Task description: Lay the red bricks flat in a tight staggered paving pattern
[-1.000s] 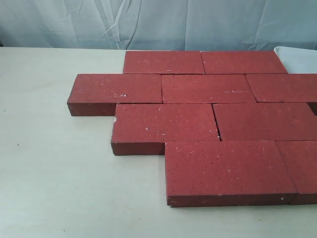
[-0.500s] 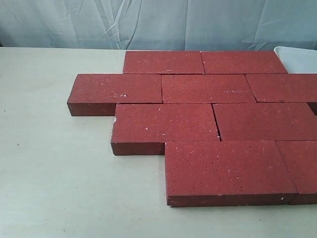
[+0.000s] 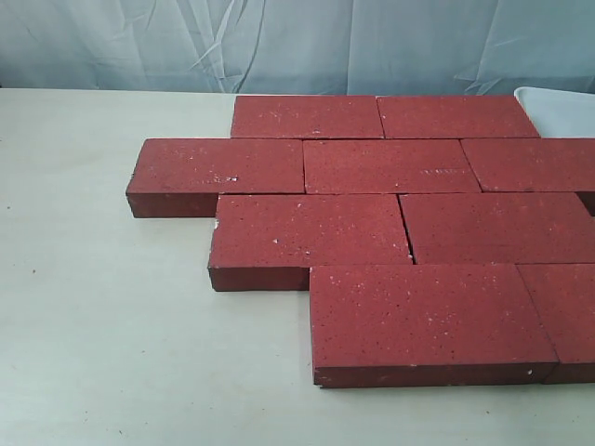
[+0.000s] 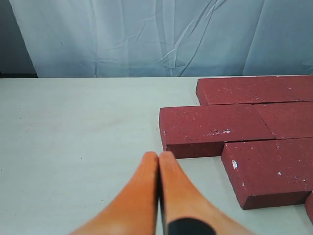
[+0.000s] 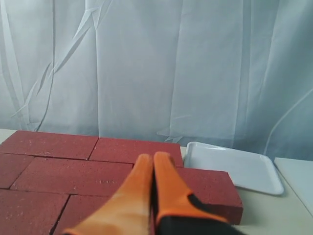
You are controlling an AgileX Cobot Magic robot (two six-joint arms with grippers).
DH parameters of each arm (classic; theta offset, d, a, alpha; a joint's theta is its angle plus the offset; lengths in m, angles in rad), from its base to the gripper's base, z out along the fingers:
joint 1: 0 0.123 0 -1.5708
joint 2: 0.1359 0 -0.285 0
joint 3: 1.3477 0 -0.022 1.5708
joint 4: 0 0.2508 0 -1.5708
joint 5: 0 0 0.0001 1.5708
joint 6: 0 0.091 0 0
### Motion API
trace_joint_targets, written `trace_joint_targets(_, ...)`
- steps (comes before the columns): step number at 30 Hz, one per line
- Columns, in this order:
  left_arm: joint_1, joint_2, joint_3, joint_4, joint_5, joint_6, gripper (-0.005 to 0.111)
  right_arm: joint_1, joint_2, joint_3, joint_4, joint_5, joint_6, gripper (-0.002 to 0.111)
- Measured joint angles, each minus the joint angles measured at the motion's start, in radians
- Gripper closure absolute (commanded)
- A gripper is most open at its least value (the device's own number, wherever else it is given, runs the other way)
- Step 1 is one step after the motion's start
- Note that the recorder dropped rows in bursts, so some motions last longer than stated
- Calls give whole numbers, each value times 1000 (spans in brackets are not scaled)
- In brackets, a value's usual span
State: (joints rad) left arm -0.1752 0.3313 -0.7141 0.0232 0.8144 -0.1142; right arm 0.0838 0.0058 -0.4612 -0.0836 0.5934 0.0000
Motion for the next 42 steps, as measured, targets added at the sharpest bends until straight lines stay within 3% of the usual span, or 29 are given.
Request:
trace_joint_targets(19,0,0,0,0,0,0,107,0,0,352,74,-162,0,109)
trace_joint_targets(42,0,0,0,0,0,0,107,0,0,456,94,-215,0,109)
